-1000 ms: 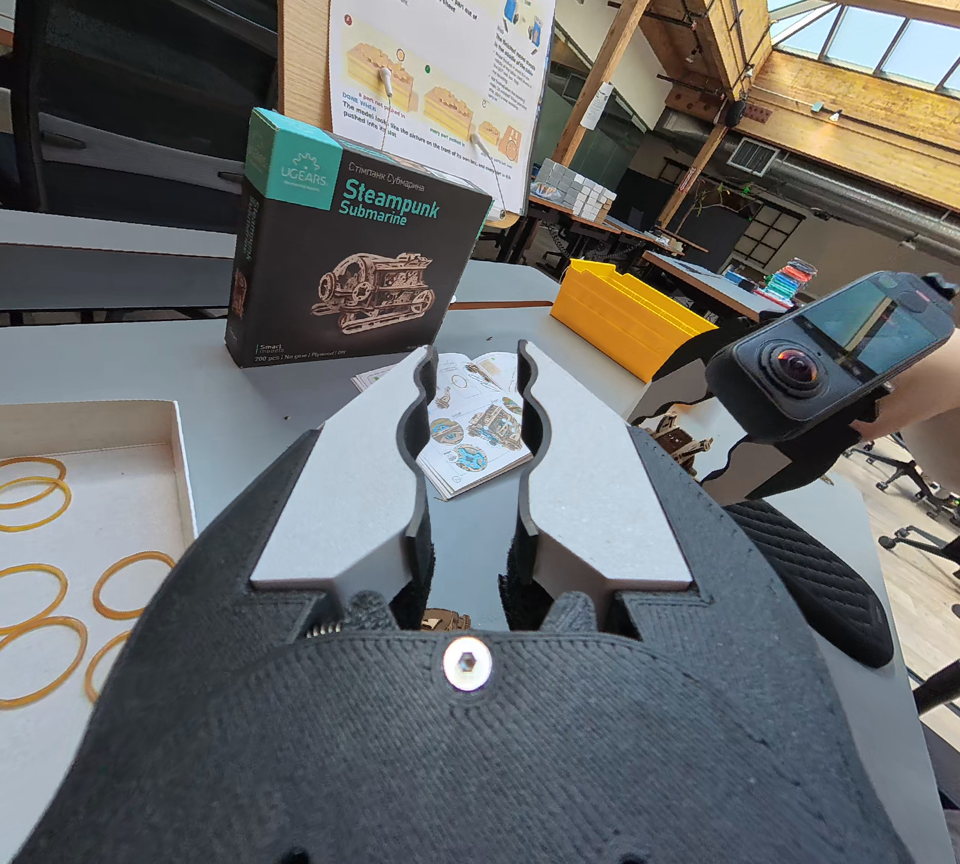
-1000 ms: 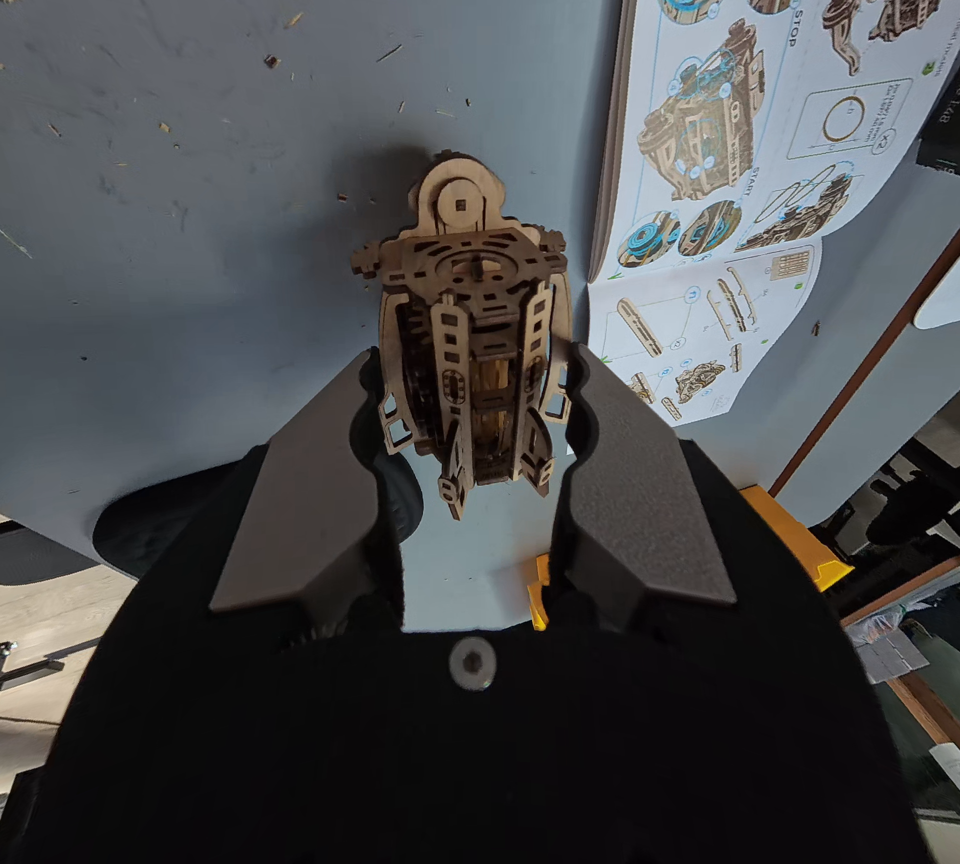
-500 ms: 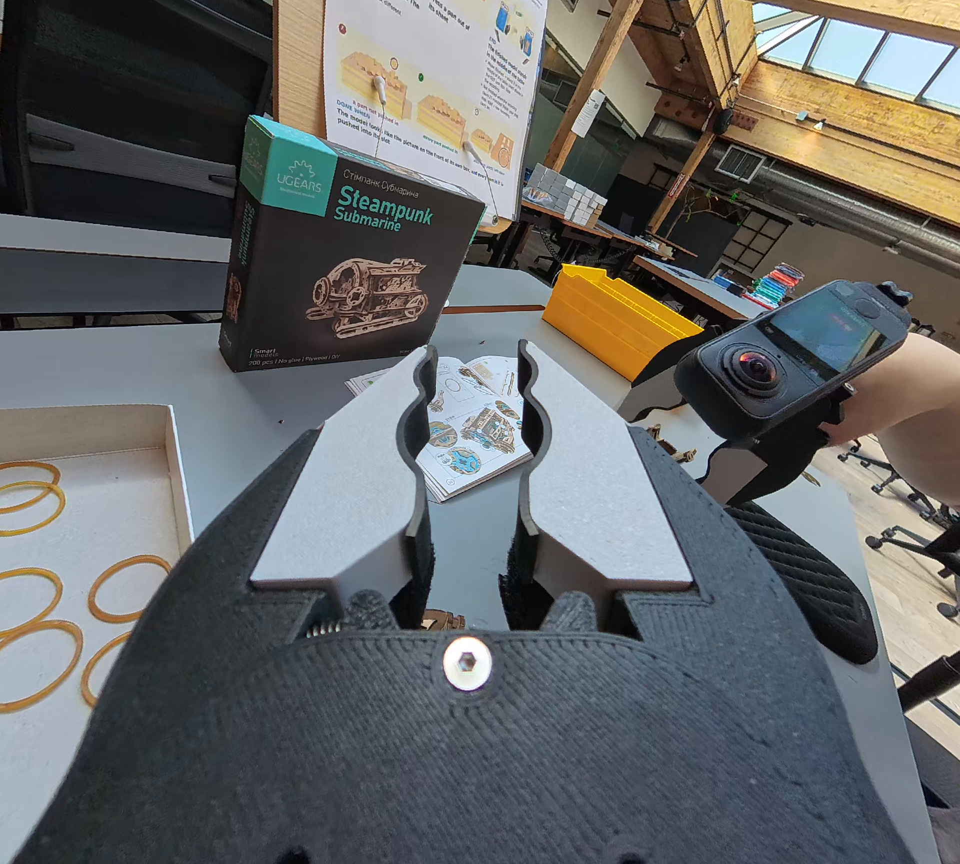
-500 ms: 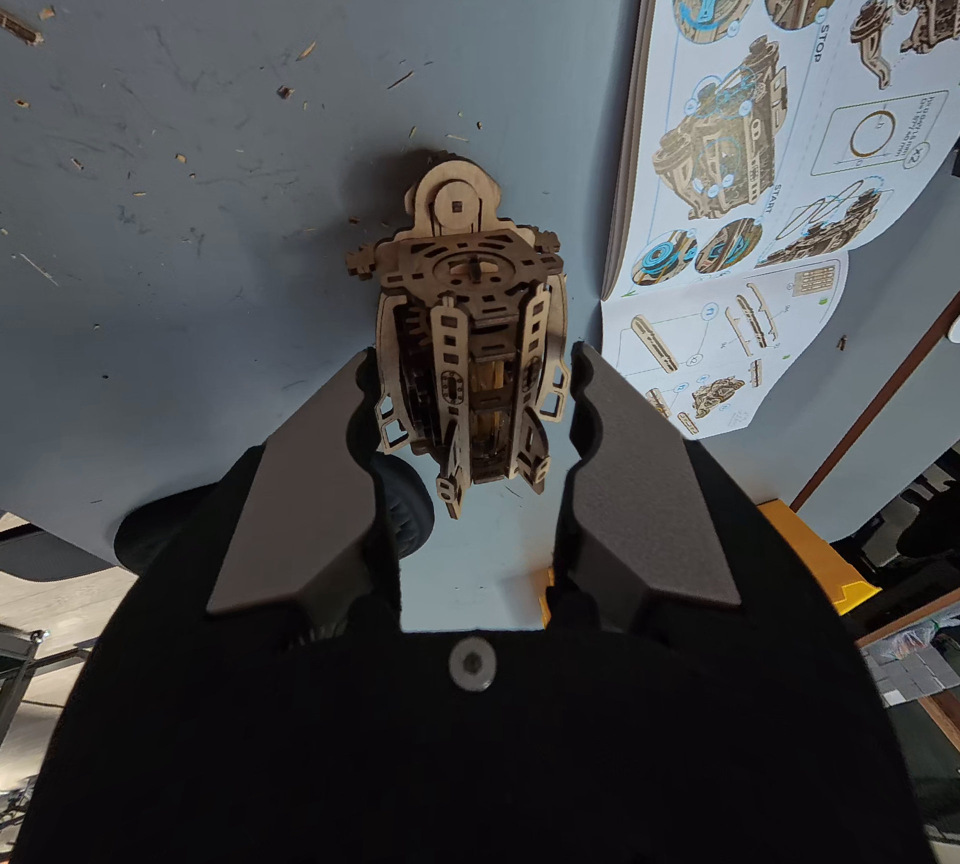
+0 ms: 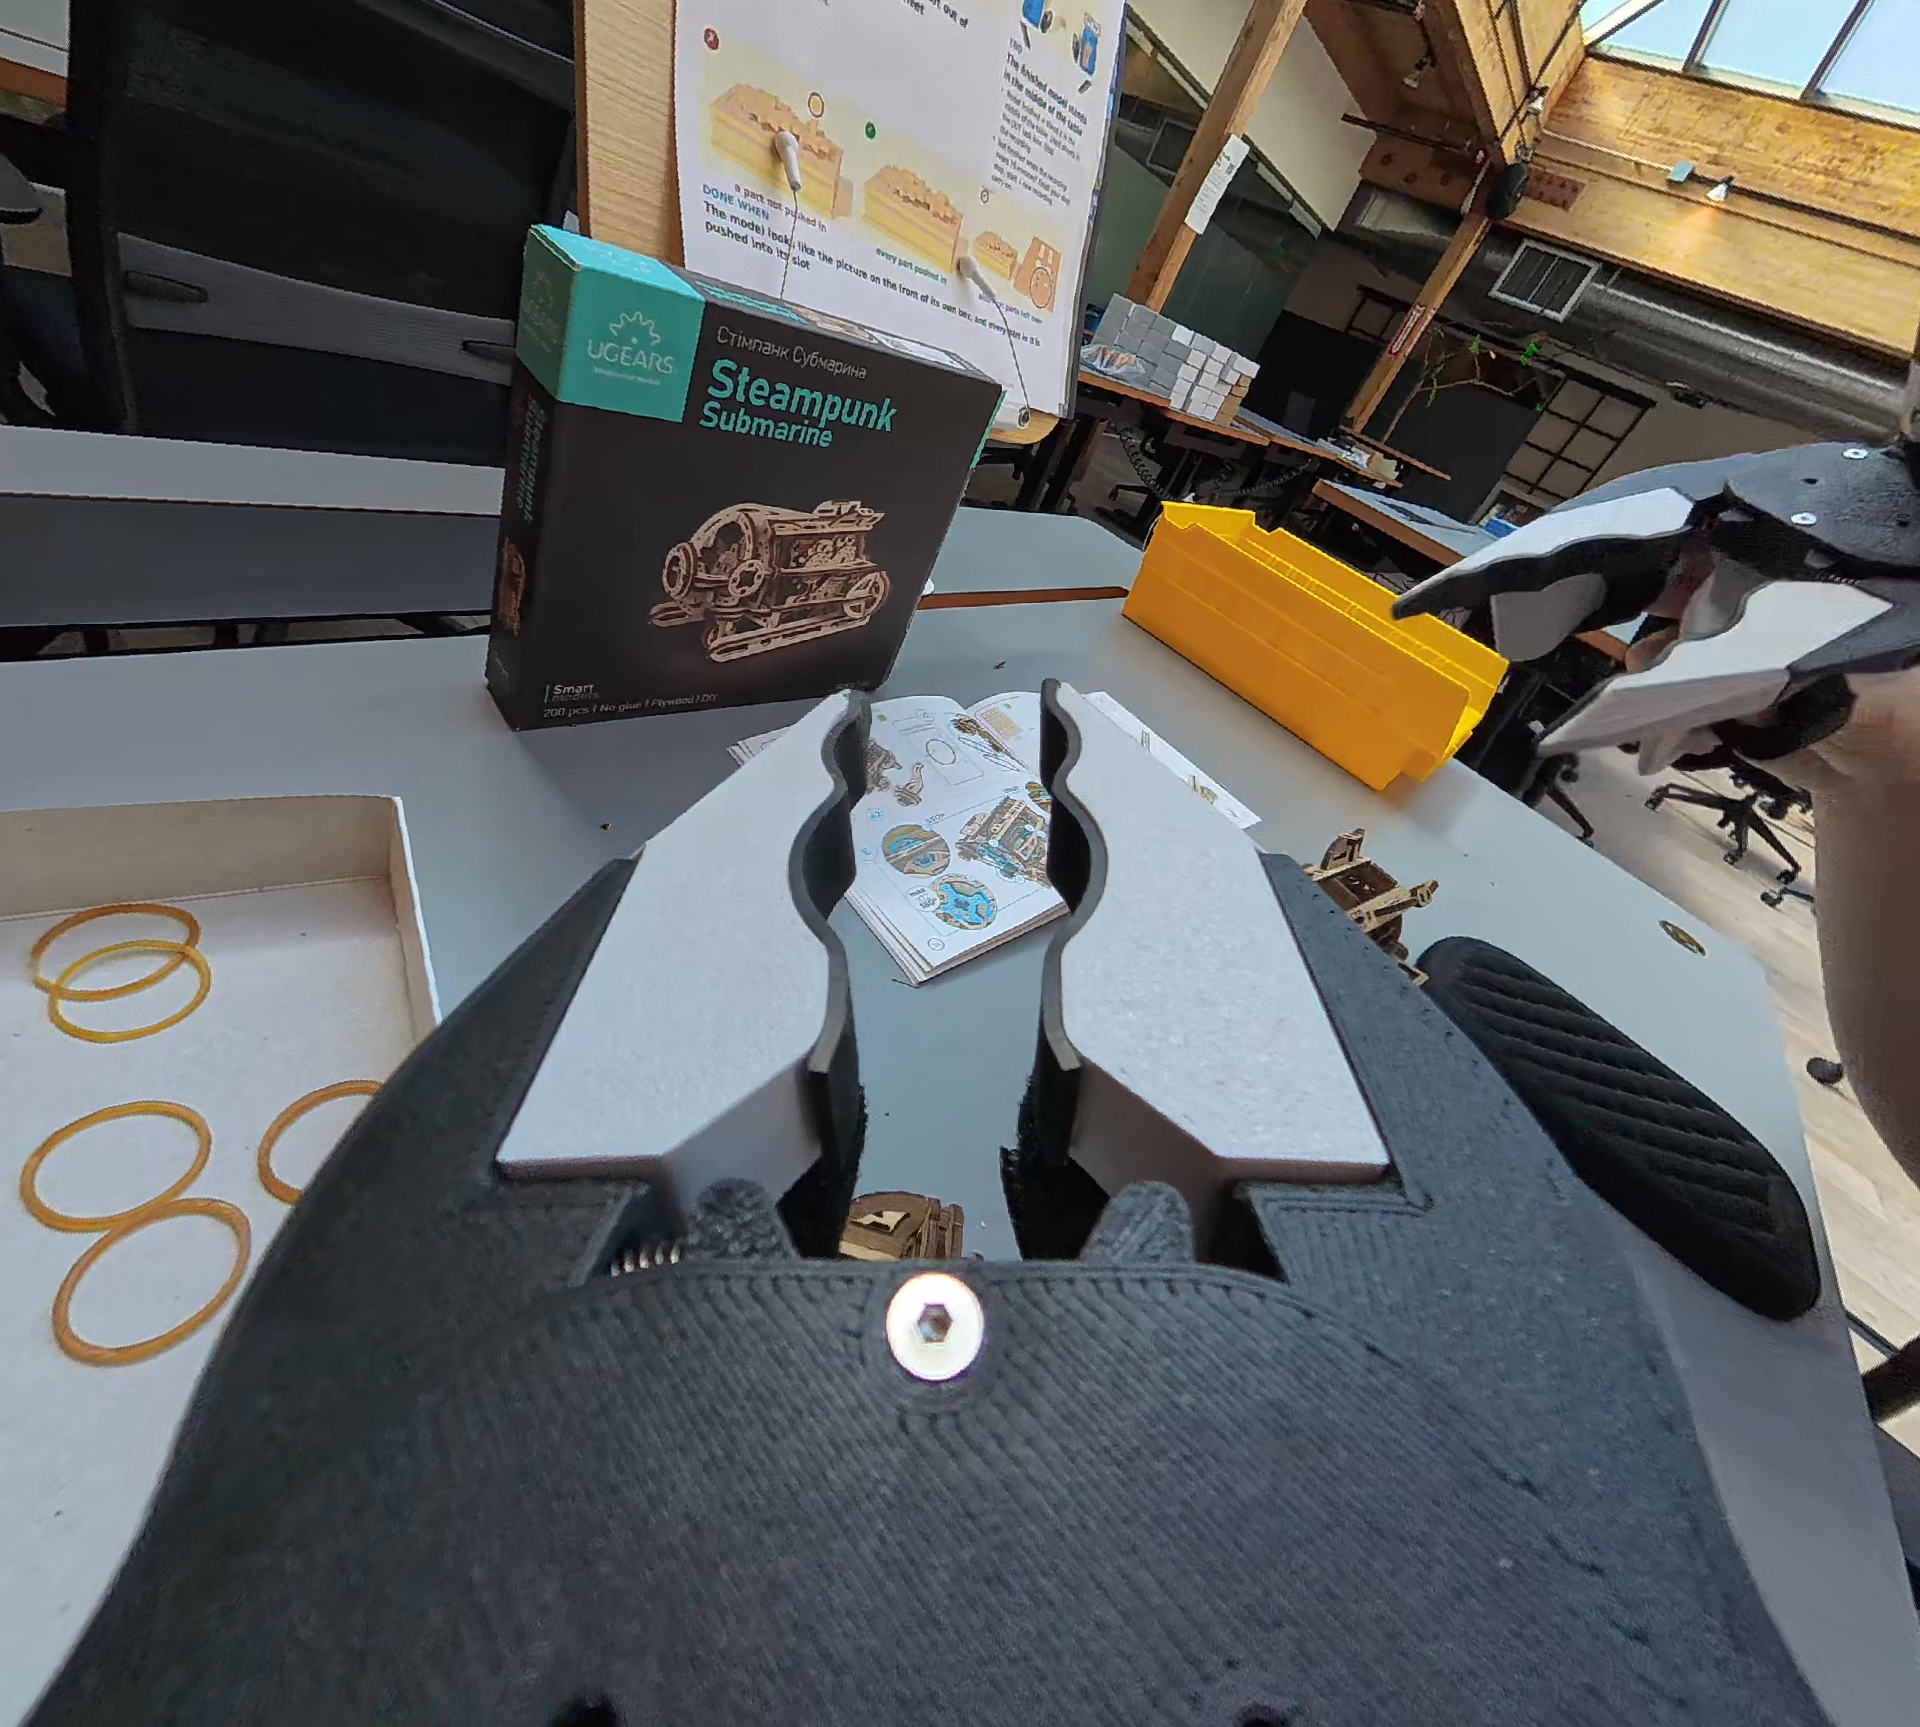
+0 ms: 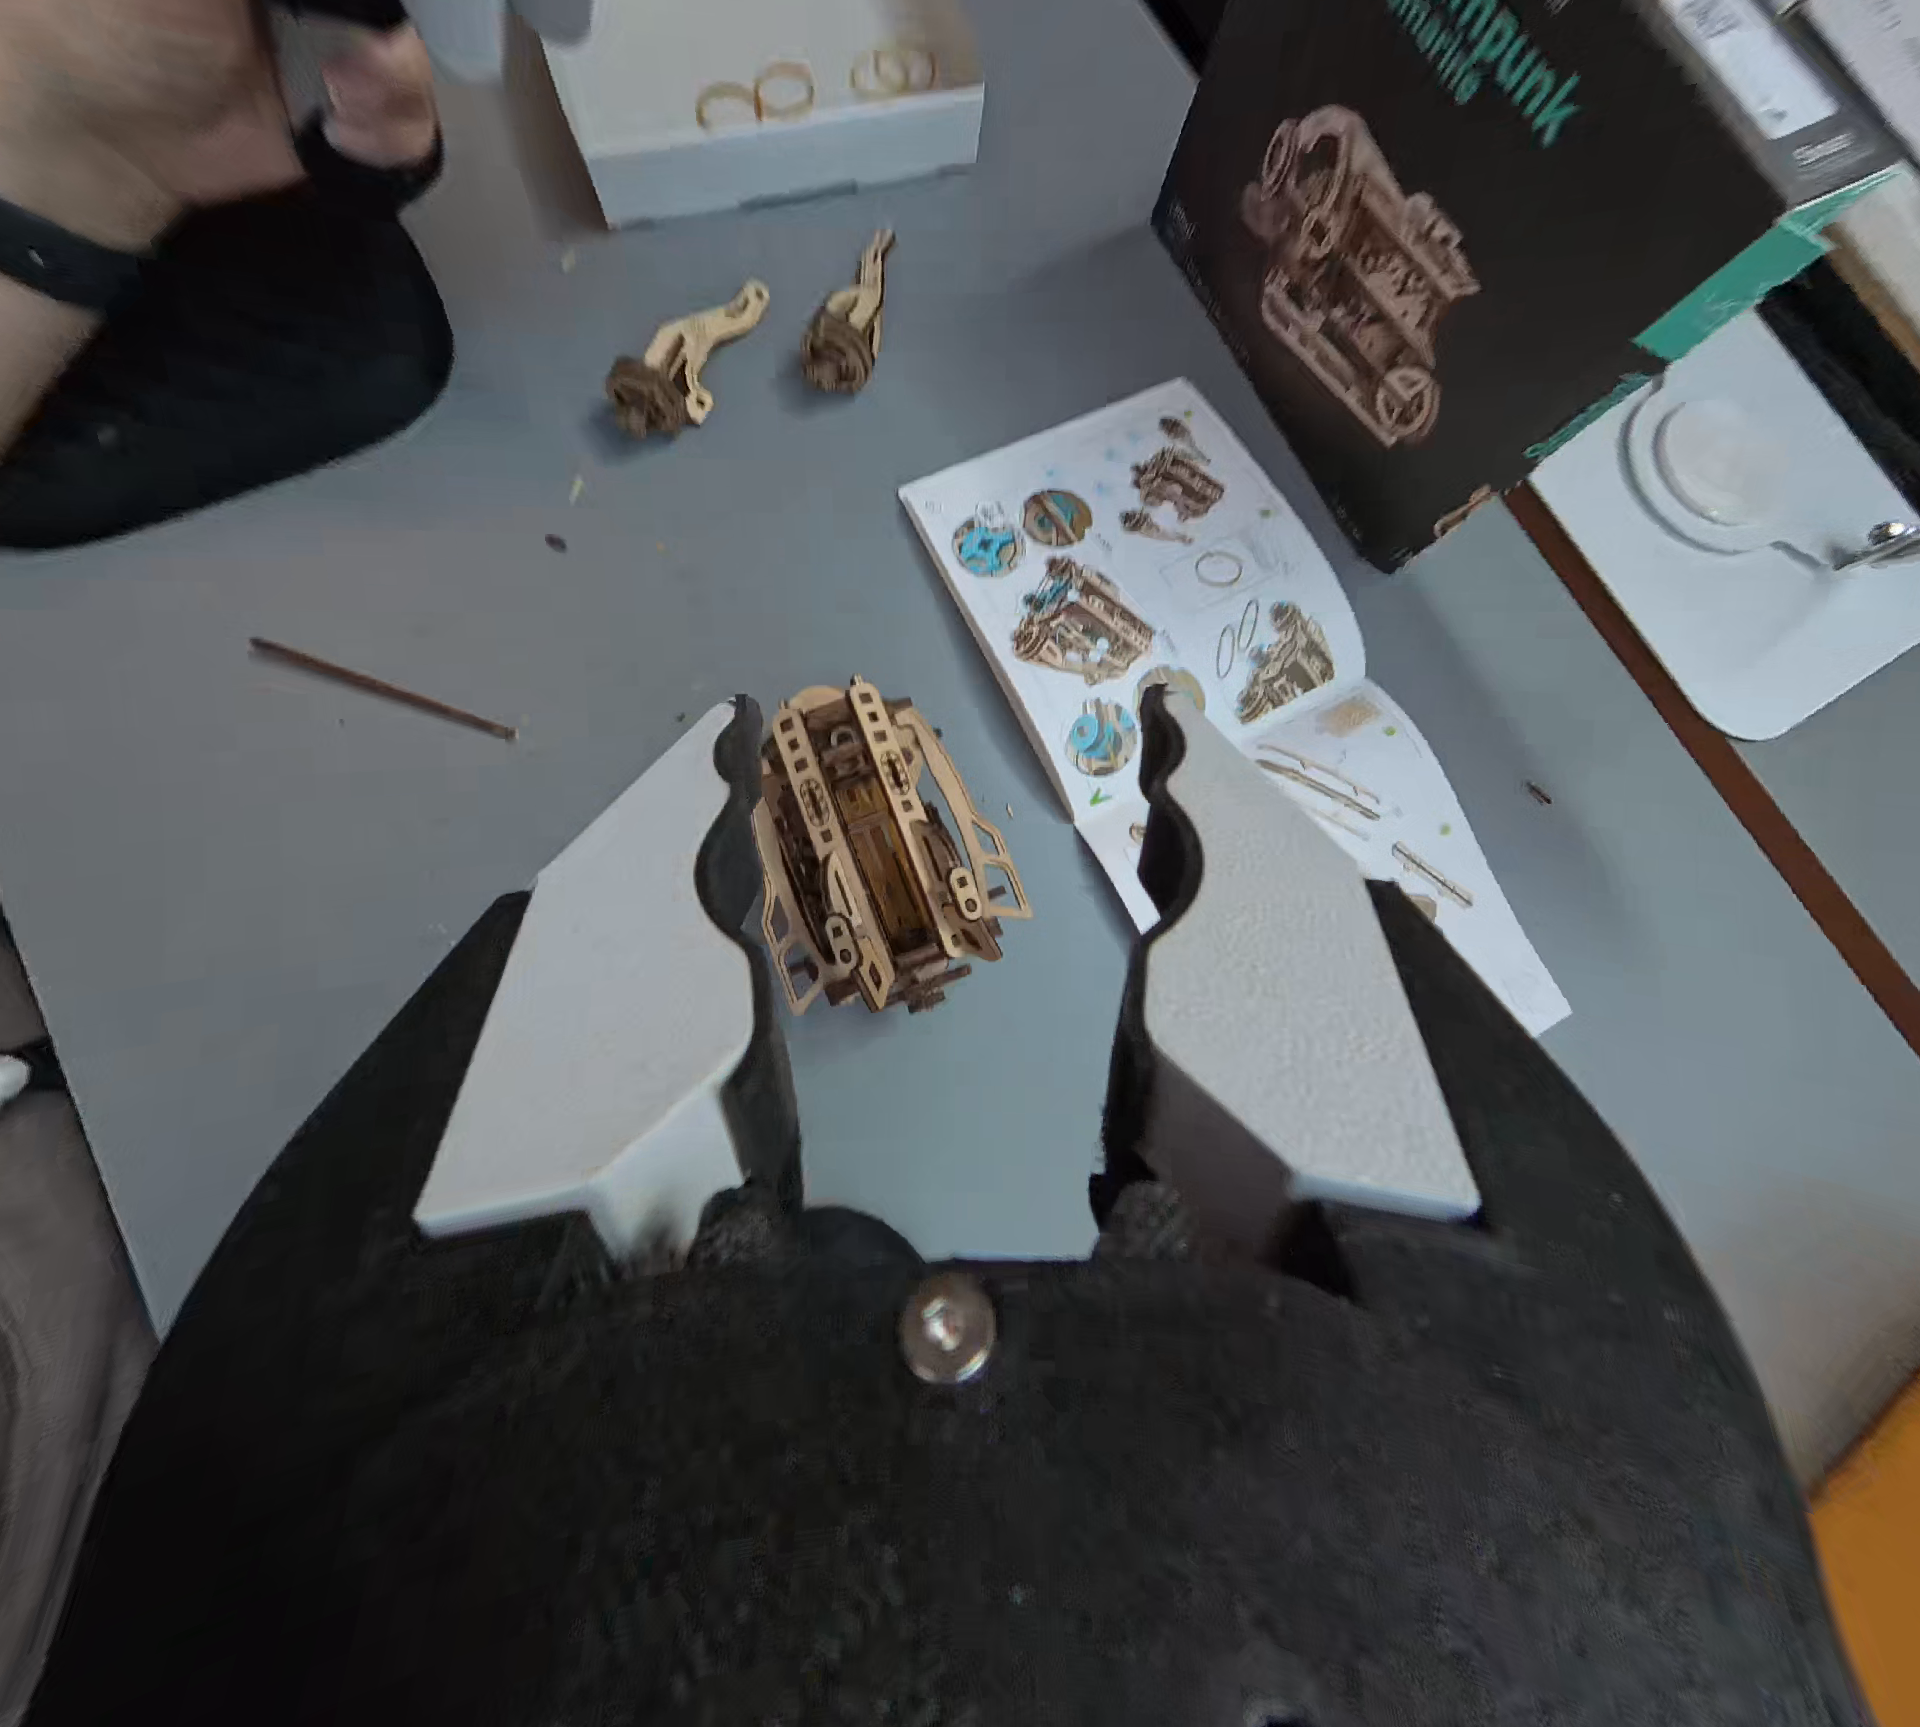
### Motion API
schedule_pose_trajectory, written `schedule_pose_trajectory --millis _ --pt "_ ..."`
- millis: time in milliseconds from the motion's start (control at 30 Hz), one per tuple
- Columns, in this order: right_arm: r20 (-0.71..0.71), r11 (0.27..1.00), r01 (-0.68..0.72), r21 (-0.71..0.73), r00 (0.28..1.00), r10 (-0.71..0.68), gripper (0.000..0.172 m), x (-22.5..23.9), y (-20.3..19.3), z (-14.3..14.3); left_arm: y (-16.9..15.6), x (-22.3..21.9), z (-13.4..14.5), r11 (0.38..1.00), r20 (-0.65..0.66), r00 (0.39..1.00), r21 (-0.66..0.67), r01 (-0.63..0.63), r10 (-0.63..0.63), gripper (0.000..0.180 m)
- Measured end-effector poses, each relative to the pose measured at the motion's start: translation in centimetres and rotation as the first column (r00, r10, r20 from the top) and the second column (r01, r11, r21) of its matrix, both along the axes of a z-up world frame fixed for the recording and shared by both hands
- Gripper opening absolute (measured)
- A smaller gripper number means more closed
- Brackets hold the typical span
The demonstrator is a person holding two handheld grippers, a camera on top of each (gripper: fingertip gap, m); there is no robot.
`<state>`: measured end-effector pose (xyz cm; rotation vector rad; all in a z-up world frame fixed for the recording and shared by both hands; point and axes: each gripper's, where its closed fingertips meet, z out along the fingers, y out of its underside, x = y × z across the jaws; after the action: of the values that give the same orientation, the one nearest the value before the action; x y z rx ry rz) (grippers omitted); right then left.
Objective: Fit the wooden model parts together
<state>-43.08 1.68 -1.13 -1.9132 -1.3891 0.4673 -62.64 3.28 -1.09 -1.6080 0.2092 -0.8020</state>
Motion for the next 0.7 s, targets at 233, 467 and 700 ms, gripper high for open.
schedule_pose_trajectory --millis 233,467,700 --pt "-0.584 0.983 0.084 0.162 0.812 0.026 0.055 5.5 2.6 6.8 1.0 -1.8 -2.1 0.992 -0.2 0.972 -0.017 -0.127 0.121 0.031" --pt "-0.446 0.976 -0.063 0.208 0.882 0.152 0.056 6.2 2.9 -0.9 0.0 0.6 -2.5 0.999 -0.26 0.966 -0.046 -0.005 -0.007 0.031" --pt "-0.365 0.946 -0.319 0.067 0.874 0.32 0.056 6.1 1.5 -4.8 -5.2 7.7 -4.1 0.932 -0.387 0.848 -0.148 0.33 -0.362 0.04"
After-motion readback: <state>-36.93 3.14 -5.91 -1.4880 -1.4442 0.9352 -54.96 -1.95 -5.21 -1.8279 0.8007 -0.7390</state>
